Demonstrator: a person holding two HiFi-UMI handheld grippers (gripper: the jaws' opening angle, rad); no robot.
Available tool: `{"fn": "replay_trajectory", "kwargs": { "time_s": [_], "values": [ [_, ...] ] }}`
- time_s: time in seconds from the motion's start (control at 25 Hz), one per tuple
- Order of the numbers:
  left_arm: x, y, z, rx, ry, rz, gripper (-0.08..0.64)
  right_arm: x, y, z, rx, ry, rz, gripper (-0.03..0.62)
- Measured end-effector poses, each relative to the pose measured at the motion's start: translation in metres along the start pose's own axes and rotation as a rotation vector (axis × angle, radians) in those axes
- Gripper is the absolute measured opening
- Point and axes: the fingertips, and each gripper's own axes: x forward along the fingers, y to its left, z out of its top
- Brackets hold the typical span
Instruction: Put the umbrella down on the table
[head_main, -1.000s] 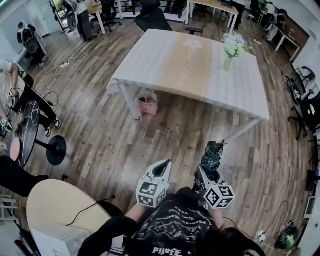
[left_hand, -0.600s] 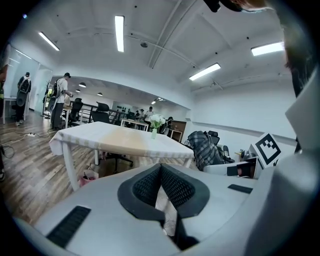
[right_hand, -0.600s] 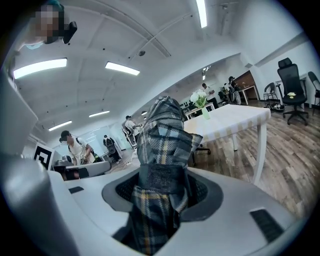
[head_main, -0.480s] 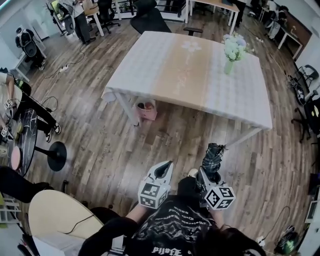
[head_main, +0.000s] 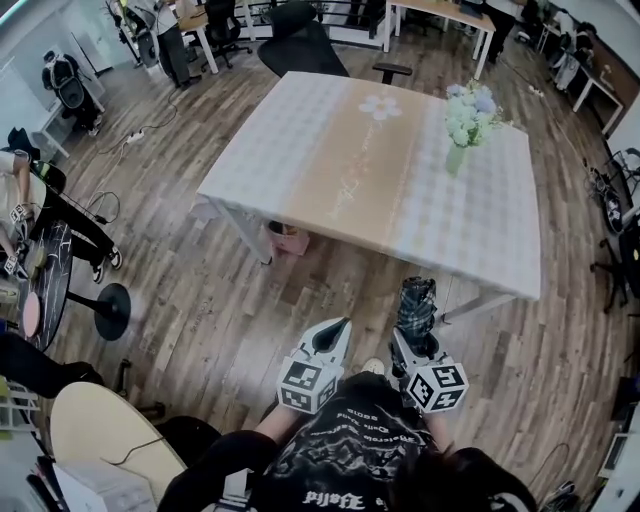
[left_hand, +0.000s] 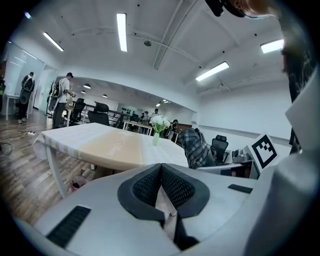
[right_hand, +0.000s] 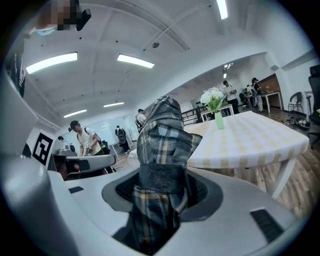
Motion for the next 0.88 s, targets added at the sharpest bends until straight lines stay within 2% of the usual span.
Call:
{"fn": "replay_trajectory", "kwargs": {
  "time_s": [0.12,0.28,0.48,0.88],
  "values": [
    [0.035,-0.012,0.006,0.005,0.005,0.015,0.020,0.006,-0.030,0.009,-0.024,0.024,0.000,0.216],
    [0.080,-0.033,0.011,-0.002,0.012,0.002,0.020,0.001,-0.072,0.021,0.002,0.017,-0.007,0.216],
    [0.117,-0.051,0.009,-0.014,0.027,0.017,0.020,-0.010,-0.118,0.025,-0.005,0.024,-0.067,0.216],
    [0.169,-0.063,0.003,-0.017,0.075,-0.031,0.020,-0.014,-0.163,0.028,0.075,0.025,-0.135,0.218]
  ]
}}
